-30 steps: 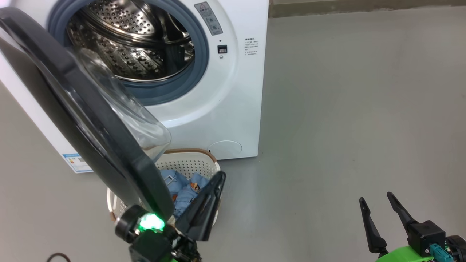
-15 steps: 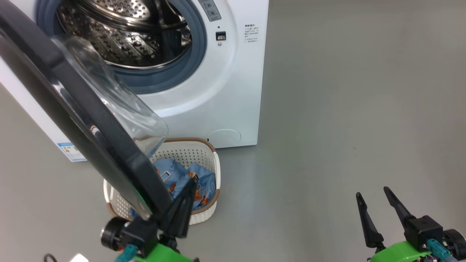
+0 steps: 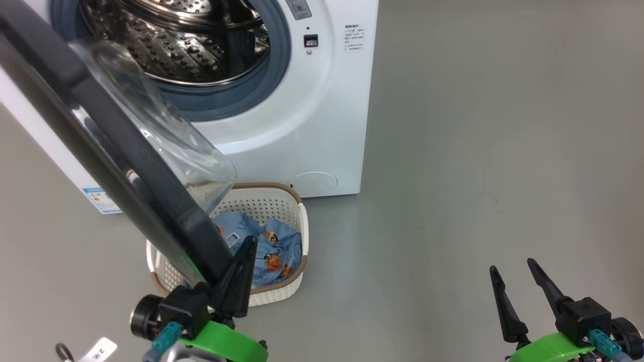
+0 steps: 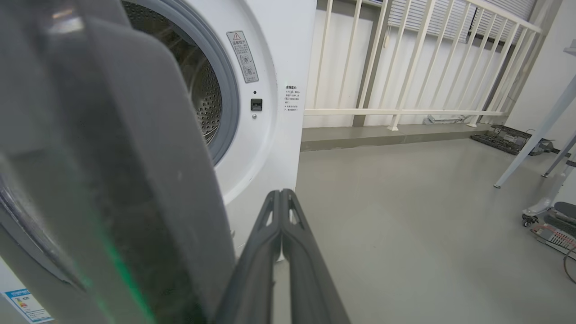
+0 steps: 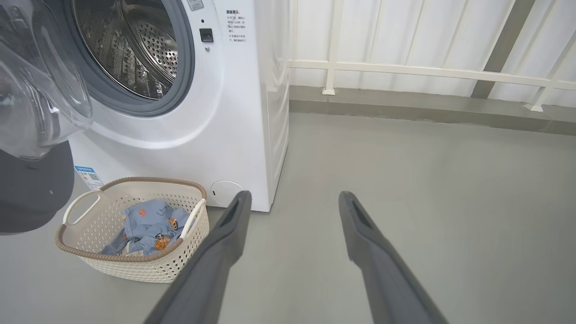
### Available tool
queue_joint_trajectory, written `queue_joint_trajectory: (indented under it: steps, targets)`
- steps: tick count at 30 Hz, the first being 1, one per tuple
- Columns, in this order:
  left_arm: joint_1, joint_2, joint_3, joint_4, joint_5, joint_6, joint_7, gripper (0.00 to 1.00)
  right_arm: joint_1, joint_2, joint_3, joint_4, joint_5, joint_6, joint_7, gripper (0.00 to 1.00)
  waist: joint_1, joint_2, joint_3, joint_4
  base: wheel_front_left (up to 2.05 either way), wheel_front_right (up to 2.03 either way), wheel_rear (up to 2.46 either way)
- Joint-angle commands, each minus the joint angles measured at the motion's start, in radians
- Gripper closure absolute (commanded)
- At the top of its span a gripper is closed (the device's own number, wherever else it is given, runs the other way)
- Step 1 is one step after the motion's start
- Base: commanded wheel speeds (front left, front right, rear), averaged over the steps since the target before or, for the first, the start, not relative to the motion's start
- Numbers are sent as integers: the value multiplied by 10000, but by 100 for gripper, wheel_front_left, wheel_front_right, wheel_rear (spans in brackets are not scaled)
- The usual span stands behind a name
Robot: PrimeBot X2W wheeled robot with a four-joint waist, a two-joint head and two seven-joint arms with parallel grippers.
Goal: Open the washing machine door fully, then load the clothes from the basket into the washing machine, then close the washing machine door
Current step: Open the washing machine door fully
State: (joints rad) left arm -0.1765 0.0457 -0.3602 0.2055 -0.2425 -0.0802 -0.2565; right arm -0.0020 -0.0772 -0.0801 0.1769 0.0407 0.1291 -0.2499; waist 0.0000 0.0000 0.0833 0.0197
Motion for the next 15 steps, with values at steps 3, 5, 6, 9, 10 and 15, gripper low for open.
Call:
queue_joint_trajectory:
  steps: [3, 5, 6, 9, 10, 15]
  targets:
    - [-313, 48, 416, -78, -187, 244, -53, 100, -428, -68, 230, -178, 115, 16, -118, 0, 0, 0, -52, 193, 0, 0, 0]
    - [-264, 48, 498, -74, -209, 320, -53, 100, -407, -88, 248, -179, 120, 16, -118, 0, 0, 0, -75, 316, 0, 0, 0]
    - [-227, 47, 542, -48, -243, 361, -53, 100, -398, -90, 250, -173, 132, 16, -118, 0, 0, 0, -89, 384, 0, 0, 0]
    - [-149, 47, 665, -10, -202, 440, -53, 100, -387, -99, 298, -152, 159, 16, -118, 0, 0, 0, -125, 594, 0, 0, 0]
    - [-123, 47, 702, 5, -161, 465, -53, 100, -383, -92, 317, -149, 172, 16, -118, 0, 0, 0, -135, 670, 0, 0, 0]
    - [47, 46, 909, 70, -135, 566, -53, 100, -328, -72, 356, -110, 177, 16, -118, 0, 0, 0, -224, 1082, 0, 0, 0]
